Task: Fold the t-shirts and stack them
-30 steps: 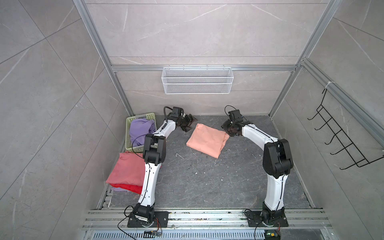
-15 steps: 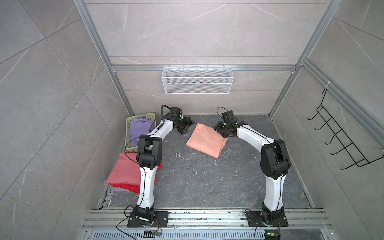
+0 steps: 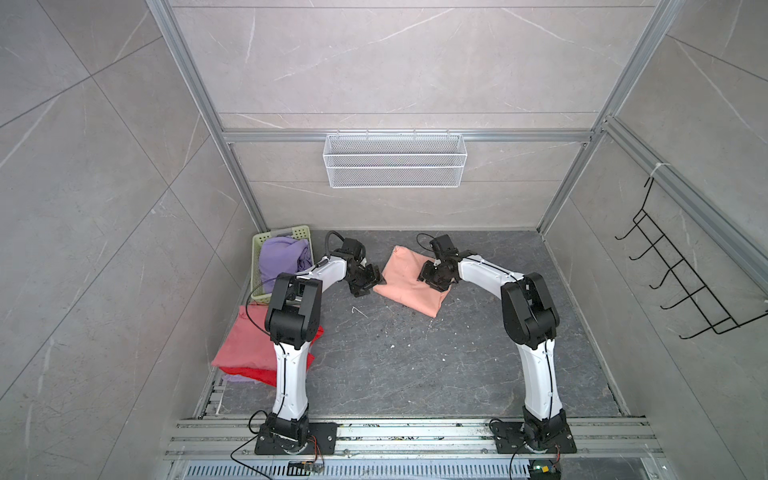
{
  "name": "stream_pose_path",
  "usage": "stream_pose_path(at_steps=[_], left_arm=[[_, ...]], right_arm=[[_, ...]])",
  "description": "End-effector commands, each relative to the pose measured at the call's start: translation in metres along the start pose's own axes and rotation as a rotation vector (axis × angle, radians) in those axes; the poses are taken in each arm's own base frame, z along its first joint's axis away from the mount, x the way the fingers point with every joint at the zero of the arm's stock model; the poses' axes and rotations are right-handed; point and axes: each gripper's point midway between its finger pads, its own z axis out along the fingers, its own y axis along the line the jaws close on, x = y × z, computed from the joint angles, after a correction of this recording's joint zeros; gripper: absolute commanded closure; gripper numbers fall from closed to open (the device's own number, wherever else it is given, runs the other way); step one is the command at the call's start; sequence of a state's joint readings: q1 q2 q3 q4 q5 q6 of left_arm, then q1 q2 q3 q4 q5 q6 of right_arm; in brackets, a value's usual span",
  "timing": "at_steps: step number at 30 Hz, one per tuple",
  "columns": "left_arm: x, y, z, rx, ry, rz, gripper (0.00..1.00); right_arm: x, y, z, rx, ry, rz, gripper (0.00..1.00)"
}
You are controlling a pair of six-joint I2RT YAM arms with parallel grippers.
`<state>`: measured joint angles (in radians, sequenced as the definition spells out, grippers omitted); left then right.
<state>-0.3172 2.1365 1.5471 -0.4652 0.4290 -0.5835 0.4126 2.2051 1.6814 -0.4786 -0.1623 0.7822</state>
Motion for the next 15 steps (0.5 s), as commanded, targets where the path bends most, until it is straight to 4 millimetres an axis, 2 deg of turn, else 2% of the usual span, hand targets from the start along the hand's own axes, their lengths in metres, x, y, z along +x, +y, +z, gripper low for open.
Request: stream_pose_path(at_steps=[1,3,6,8,9,11,13,14,15], left_arm=[[0.011,-0.035,-0.004,0.082,-0.003,0.109,0.31],[0.02,-0.042,0.003,0.1,0.013,0.105,0.38],[0.038,-0.056,0.011,0.13,0.029,0.085,0.56],[0.051,-0.067,0.012,0.146,0.031,0.076,0.65],[0.056,-0.069,0.013,0.137,0.031,0.054,0.69],[0.066,-0.083,0.008,0.168,0.023,0.033,0.73],[0.074,-0.096,0.005,0.198,0.021,0.003,0.81],[0.077,-0.102,0.003,0.206,0.022,-0.008,0.82],[0.079,-0.106,0.001,0.207,0.019,-0.021,0.83]], right_arm=[[-0.009,-0.03,0.0,0.069,0.014,0.006,0.43],[-0.022,-0.039,-0.004,0.05,-0.003,0.022,0.43],[-0.042,-0.047,-0.016,0.024,-0.028,0.016,0.43],[-0.054,-0.045,-0.035,0.007,-0.06,0.001,0.43],[-0.055,-0.045,-0.04,0.007,-0.067,-0.005,0.43],[-0.056,-0.04,-0.063,-0.005,-0.098,-0.003,0.42],[-0.048,-0.038,-0.086,-0.027,-0.121,0.047,0.39],[-0.041,-0.039,-0.098,-0.047,-0.129,0.087,0.34],[-0.032,-0.041,-0.106,-0.065,-0.128,0.129,0.19]])
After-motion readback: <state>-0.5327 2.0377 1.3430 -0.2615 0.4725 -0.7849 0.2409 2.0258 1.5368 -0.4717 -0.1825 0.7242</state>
